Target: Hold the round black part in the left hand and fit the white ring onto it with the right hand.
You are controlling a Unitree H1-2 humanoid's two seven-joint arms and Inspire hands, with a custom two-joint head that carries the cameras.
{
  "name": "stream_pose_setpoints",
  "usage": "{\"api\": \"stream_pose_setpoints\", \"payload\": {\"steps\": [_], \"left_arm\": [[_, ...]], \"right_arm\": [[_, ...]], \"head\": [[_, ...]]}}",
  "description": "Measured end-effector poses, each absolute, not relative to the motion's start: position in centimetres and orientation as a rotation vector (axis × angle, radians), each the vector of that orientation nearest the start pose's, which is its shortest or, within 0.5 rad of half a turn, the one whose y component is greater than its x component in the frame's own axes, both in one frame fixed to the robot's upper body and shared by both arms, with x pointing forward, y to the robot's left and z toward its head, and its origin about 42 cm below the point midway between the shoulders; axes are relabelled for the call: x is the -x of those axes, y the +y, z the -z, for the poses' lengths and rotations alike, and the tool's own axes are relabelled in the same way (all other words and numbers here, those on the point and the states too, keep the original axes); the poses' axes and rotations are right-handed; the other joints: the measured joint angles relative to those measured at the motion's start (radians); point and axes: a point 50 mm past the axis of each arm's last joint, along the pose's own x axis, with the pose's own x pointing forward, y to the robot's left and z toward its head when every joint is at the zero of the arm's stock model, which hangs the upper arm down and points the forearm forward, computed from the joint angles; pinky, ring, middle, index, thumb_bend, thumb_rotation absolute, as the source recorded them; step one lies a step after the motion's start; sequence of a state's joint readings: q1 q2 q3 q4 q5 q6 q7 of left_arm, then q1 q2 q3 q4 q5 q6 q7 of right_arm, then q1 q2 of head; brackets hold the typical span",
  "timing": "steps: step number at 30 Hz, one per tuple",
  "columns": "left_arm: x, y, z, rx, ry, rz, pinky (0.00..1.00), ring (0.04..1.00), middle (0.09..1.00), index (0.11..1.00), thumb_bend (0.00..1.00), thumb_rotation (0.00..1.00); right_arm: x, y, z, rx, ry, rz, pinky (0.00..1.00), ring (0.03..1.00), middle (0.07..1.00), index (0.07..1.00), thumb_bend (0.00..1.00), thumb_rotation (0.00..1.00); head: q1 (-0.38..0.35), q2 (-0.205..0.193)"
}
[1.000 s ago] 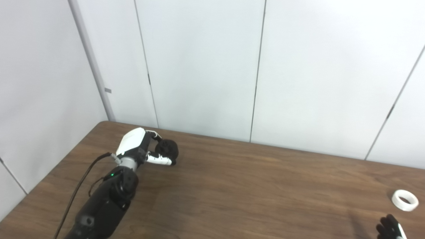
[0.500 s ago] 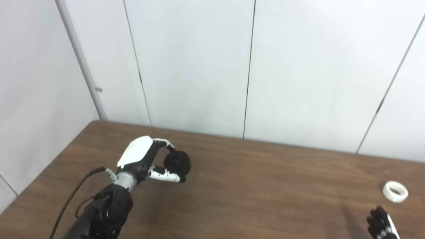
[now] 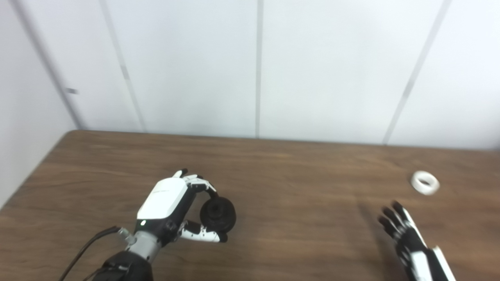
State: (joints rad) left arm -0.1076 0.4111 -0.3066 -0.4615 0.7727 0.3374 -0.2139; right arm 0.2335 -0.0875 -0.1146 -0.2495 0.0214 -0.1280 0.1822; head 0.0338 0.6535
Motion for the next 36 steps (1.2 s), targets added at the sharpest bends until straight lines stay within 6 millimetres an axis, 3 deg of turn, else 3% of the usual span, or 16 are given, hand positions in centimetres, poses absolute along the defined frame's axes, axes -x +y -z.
{"api": "stream_pose_setpoints", "payload": {"steps": [12, 21, 36], "left_arm": [[-25.7, 20.7, -19.9, -1.131, -0.224, 0.296, 0.99, 0.877, 0.771, 0.485, 0.52, 0.05], [-23.9, 18.9, -18.6, -1.096, -0.253, 0.354, 1.00, 0.891, 0.781, 0.486, 0.52, 0.05], [-23.1, 18.3, -17.1, -1.101, -0.251, 0.392, 1.00, 0.924, 0.802, 0.485, 0.52, 0.05]], "right_arm": [[-20.5, -26.5, -13.1, 0.163, -0.162, -0.037, 0.89, 0.889, 0.913, 0.936, 0.63, 0.92], [-20.5, -26.3, -13.5, 0.163, -0.153, -0.038, 0.93, 0.897, 0.916, 0.937, 0.64, 0.92], [-20.5, -26.1, -13.8, 0.157, -0.134, -0.038, 0.93, 0.889, 0.909, 0.930, 0.61, 0.92]], "head": [[-0.064, 0.046], [-0.080, 0.058], [-0.129, 0.087]]}}
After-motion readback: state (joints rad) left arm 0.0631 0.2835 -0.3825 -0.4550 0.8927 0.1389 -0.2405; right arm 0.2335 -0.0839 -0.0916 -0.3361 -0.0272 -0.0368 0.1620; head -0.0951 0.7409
